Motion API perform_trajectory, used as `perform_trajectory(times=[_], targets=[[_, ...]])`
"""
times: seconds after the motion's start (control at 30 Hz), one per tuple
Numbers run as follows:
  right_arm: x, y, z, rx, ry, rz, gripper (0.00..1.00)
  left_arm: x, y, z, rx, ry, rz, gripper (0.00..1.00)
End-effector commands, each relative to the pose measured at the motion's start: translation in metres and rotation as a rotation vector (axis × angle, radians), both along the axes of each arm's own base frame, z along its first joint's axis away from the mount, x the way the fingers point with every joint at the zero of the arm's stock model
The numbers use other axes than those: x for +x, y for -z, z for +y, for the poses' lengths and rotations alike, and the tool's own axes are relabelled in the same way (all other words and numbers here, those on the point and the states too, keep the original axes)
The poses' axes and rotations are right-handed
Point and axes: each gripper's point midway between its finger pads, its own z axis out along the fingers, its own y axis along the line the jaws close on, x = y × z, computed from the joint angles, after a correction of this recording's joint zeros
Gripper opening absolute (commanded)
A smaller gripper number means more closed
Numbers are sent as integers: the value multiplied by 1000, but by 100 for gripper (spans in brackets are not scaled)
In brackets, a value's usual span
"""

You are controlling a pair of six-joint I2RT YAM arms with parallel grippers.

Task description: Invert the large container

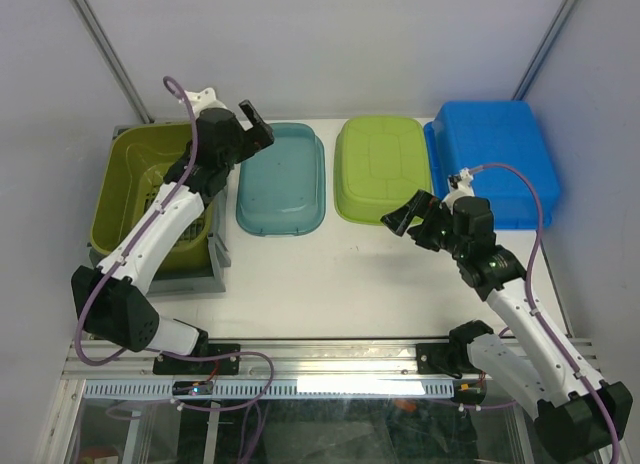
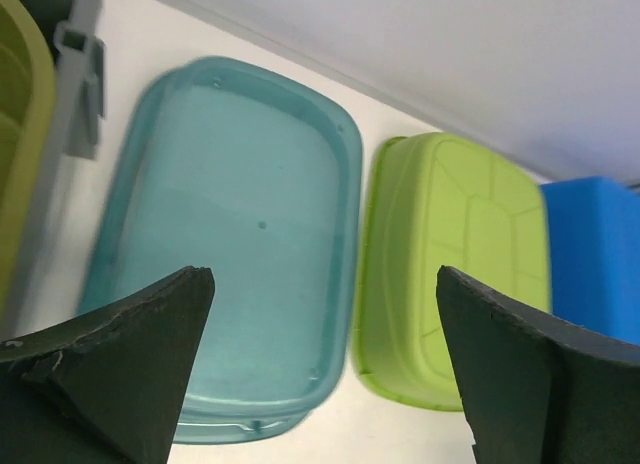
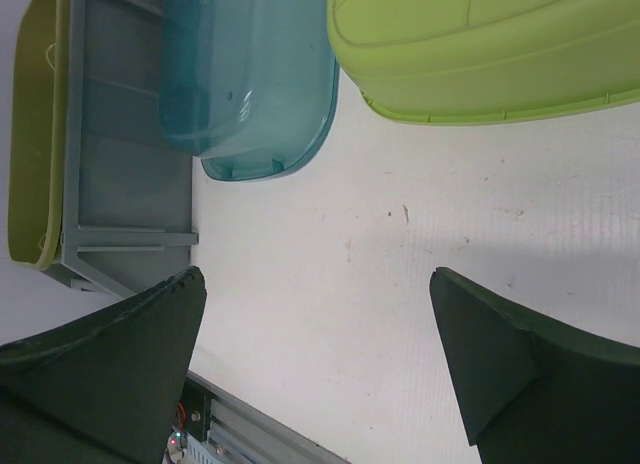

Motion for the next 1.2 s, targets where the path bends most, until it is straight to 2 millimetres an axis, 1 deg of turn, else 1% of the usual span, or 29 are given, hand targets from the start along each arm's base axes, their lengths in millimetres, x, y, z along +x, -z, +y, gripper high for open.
perform_trajectory(times=[0.0,0.1,0.17,0.3,0.4,0.5,0.53,0.7,0.77,0.9,1.03,1.07,1.17], targets=[[-3,-18,3,20,-18,-52,99,-13,-22,38,328,-51,-2,99],[-8,-17,0,22,-14,-55,99,-28,-4,53,460,-32,78,99],[-10,-18,0,24,-13,-57,99,-38,7,61,495,-32,124,99],[-12,-21,-1,21,-15,-57,99,-55,21,75,535,-34,183,98],[-12,-24,-2,19,-14,-65,99,-59,33,85,561,-43,236,99],[-12,-24,-2,15,-15,-63,99,-62,48,102,573,-93,297,99],[-13,-23,-2,16,-14,-61,99,-63,52,105,566,-95,308,99],[-14,-21,-3,19,-12,-58,99,-60,59,110,546,-64,319,99],[-14,-21,-3,19,-12,-58,99,-58,63,111,542,-50,324,93],[-14,-21,-3,20,-10,-60,99,-56,74,115,531,-47,350,75],[-14,-21,-3,18,-8,-61,99,-55,76,118,523,-47,349,59],[-14,-21,-3,19,-8,-62,99,-55,76,118,522,-45,350,57],[-14,-21,-3,22,-8,-61,99,-54,80,117,519,-34,357,55]])
